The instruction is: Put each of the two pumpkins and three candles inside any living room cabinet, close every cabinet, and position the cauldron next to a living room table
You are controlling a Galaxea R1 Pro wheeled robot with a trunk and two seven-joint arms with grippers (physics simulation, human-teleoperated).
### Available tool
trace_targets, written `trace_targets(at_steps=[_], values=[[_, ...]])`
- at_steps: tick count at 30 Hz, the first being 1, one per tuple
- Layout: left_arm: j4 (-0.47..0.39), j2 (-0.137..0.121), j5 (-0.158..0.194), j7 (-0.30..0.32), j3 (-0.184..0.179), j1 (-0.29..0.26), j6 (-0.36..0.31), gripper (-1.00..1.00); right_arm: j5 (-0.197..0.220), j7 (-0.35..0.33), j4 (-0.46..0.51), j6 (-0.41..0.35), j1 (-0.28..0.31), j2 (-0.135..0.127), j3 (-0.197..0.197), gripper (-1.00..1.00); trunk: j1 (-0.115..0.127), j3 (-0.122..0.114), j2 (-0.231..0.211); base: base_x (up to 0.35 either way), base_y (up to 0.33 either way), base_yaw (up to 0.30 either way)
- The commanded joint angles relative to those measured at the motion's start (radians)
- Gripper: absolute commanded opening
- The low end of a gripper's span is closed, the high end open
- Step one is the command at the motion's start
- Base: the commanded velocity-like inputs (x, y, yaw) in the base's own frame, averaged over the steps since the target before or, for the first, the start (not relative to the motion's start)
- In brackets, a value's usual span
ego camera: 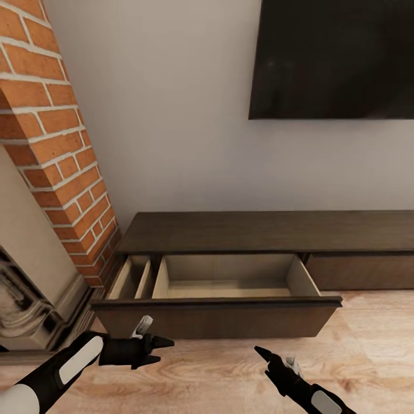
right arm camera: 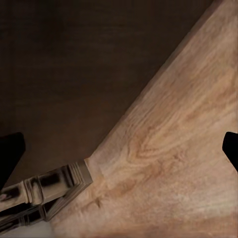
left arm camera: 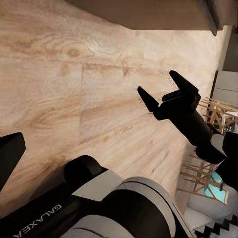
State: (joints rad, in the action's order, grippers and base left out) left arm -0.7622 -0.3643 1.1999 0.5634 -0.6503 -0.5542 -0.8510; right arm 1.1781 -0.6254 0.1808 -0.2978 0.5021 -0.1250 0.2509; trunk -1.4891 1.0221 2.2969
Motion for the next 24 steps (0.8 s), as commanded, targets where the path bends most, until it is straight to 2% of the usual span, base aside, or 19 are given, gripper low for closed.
trace_targets(at_steps=[1, 6, 13, 17, 21, 24], values=[[0.016, 0.011, -0.002, 0.003, -0.012, -0.001, 0.027, 1.00, 0.009, -0.003, 0.000, -0.003, 0.001, -0.002, 0.015, 1.00, 0.004, -0.002, -0.007, 0.000, 0.000, 0.000], [0.035, 0.020, -0.015, 0.001, -0.019, -0.001, 0.044, 1.00, 0.009, -0.003, -0.001, -0.003, 0.000, -0.002, 0.052, 1.00, 0.023, -0.018, -0.042, 0.000, 0.000, 0.000], [0.073, 0.039, -0.039, -0.003, -0.021, -0.001, 0.051, 1.00, 0.009, 0.004, -0.003, -0.014, 0.000, -0.001, 0.072, 1.00, 0.050, -0.040, -0.091, 0.000, 0.000, 0.000], [0.081, 0.046, -0.050, -0.005, -0.021, -0.001, 0.052, 1.00, 0.009, 0.009, -0.005, -0.015, 0.001, -0.001, 0.100, 1.00, 0.065, -0.053, -0.119, 0.000, 0.000, 0.000], [0.091, 0.052, -0.071, -0.024, -0.021, -0.001, 0.053, 1.00, 0.010, 0.012, -0.010, -0.014, 0.001, 0.000, 0.128, 1.00, 0.081, -0.065, -0.147, 0.000, 0.000, 0.000], [0.108, 0.067, -0.077, -0.049, -0.018, -0.001, 0.053, 1.00, 0.010, 0.014, -0.012, -0.012, 0.001, 0.000, 0.139, 1.00, 0.092, -0.074, -0.168, 0.000, 0.000, 0.000]])
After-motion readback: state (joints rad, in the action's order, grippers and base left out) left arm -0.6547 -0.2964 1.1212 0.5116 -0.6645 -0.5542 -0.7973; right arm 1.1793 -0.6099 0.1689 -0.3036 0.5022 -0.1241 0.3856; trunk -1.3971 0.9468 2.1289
